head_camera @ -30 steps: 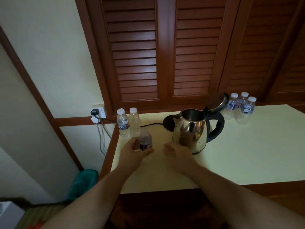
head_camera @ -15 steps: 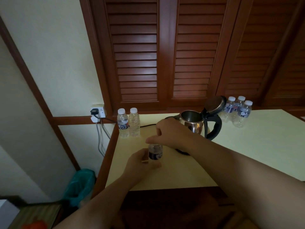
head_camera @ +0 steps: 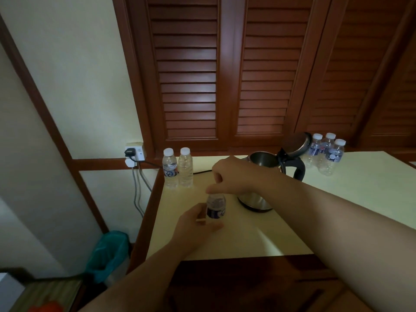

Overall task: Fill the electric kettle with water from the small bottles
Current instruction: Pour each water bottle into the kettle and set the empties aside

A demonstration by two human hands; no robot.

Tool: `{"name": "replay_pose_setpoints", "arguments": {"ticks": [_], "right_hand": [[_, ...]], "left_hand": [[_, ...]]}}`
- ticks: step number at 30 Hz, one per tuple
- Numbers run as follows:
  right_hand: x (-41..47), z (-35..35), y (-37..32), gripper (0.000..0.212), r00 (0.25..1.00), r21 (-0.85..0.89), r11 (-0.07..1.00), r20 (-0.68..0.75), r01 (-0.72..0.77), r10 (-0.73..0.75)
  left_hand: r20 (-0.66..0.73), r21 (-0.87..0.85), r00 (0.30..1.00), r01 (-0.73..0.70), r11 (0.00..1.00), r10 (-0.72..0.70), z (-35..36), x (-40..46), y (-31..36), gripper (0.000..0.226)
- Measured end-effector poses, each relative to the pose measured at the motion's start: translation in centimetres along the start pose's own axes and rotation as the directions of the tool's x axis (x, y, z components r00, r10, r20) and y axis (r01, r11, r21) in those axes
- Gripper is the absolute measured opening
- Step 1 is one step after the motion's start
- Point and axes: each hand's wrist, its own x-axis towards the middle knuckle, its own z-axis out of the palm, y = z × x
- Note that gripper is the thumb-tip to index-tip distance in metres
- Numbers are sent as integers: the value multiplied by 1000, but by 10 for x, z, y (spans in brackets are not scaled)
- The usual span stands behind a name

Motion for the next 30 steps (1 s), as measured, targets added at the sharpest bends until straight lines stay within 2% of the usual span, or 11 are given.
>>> {"name": "replay_pose_setpoints", "arguments": {"ticks": [4,8,11,14,16,19,21,24,26,30], "right_hand": [[-1,-9,-1,16,994,50,994,47,97,-100],[0,-13,-4,21,986,120,980,36,157,-163],[-8,-21,3,32,991,192,973,-60,125,-115],[-22,-17,26,27,980,242,968,-200,69,-19],[-34,-1,46,21,980,235,972,-195,19,28],[-53,41,68,6,992,256,964,-84,-71,95],[-60,72,77,18,991,260,958,-28,-118,130],[-64,106,81,18,988,225,962,39,-156,151],[-66,121,82,35,985,188,967,71,-170,159],[-73,132,84,39,981,225,956,8,-188,191]], "left_hand": [[-4,11,1000,-2,1000,2,0,-1,1,37],[-2,13,1000,4,1000,-4,-1,-2,4,38],[-1,14,1000,21,1000,-21,0,-2,5,41],[-8,30,1000,5,1000,-4,0,-1,1,45],[-11,30,1000,-1,1000,2,0,0,-1,46],[-8,22,1000,-5,1000,5,1,1,-2,47],[-7,7,1000,-13,1000,13,1,1,-1,47],[-5,20,1000,-14,1000,14,0,1,-1,49],[-10,41,1000,-22,999,22,0,1,1,56],[-62,42,997,-52,998,54,3,-1,5,73]]}}
